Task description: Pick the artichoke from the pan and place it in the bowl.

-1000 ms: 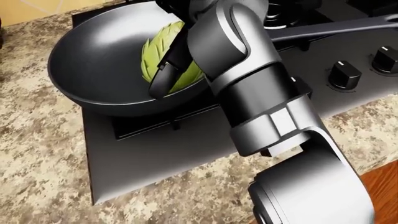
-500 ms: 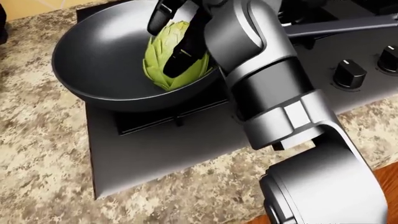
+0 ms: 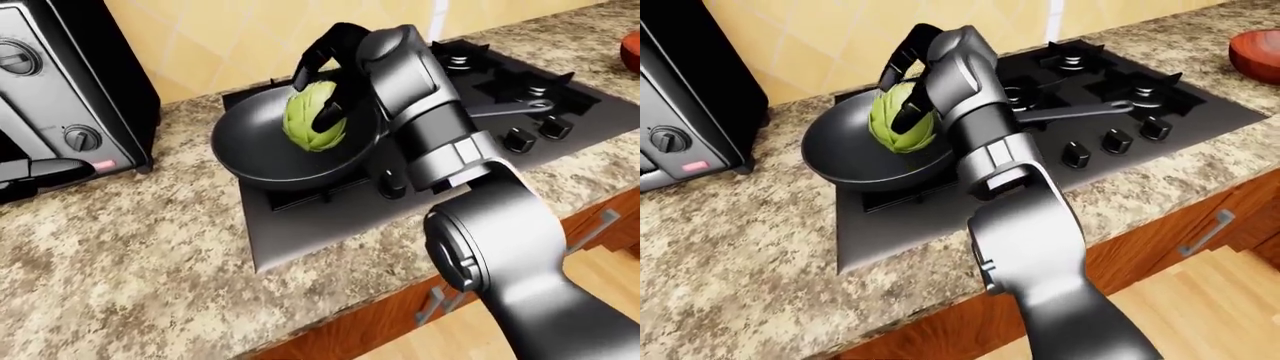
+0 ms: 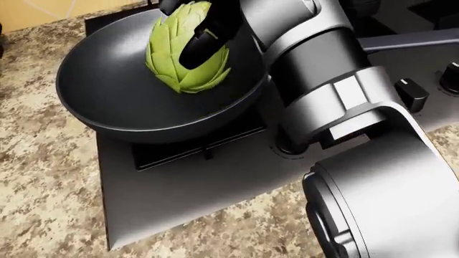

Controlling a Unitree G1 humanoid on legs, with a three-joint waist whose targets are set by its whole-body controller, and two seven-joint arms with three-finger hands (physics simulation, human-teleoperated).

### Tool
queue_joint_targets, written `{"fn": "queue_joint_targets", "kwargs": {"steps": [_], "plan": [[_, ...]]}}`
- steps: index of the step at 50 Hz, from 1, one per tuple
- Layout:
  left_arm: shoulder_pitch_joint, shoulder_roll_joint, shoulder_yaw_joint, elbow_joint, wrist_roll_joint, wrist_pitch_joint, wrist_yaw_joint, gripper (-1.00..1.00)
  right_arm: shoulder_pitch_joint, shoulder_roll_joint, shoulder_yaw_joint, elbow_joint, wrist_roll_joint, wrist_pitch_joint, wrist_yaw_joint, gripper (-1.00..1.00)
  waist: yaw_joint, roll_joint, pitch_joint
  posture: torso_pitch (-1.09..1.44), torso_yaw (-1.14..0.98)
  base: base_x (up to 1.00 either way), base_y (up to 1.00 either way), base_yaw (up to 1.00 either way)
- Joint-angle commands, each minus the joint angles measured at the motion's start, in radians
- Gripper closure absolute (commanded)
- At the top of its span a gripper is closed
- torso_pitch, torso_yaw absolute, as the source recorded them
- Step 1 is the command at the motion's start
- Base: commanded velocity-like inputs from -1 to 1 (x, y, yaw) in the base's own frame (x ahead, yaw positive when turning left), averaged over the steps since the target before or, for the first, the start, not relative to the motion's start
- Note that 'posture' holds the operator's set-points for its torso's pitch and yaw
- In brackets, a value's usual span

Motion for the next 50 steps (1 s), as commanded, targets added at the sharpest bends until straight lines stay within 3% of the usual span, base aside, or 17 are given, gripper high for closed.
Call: {"fn": "queue_joint_targets", "kwargs": {"steps": [1, 8, 10, 13, 35, 50], "plan": [[-0.018, 0.023, 0.017, -0.019, 0.002, -0.024, 0.004, -1.0, -0.06, -0.016, -0.011, -0.048, 0.023, -0.033, -0.027, 1.0, -0.001, 0.007, -0.029, 0.0, 0.0, 0.0, 0.0, 0.0], [-0.019, 0.028, 0.018, -0.017, 0.003, -0.024, 0.004, -1.0, -0.105, -0.045, -0.007, -0.022, 0.043, -0.091, -0.073, 1.0, -0.002, 0.006, -0.025, 0.0, 0.0, 0.0, 0.0, 0.0], [-0.02, 0.029, 0.018, -0.017, 0.003, -0.024, 0.003, -1.0, -0.099, -0.063, 0.016, -0.032, 0.024, -0.148, -0.021, 1.0, -0.001, 0.005, -0.023, 0.0, 0.0, 0.0, 0.0, 0.0], [-0.02, 0.03, 0.018, -0.016, 0.004, -0.024, 0.003, -1.0, -0.133, -0.066, -0.028, -0.025, 0.06, -0.084, 0.002, 1.0, -0.001, 0.004, -0.025, 0.0, 0.0, 0.0, 0.0, 0.0], [-0.029, 0.043, 0.02, -0.018, -0.003, -0.015, 0.007, -1.0, -0.228, -0.218, -0.058, -0.003, 0.128, -0.11, 0.08, 1.0, 0.001, 0.0, -0.027, 0.0, 0.0, 0.0, 0.0, 0.0], [-0.03, 0.045, 0.019, -0.022, -0.006, -0.01, 0.01, -1.0, -0.266, -0.271, -0.066, 0.03, 0.136, -0.131, 0.085, 1.0, -0.003, -0.001, -0.025, 0.0, 0.0, 0.0, 0.0, 0.0]]}}
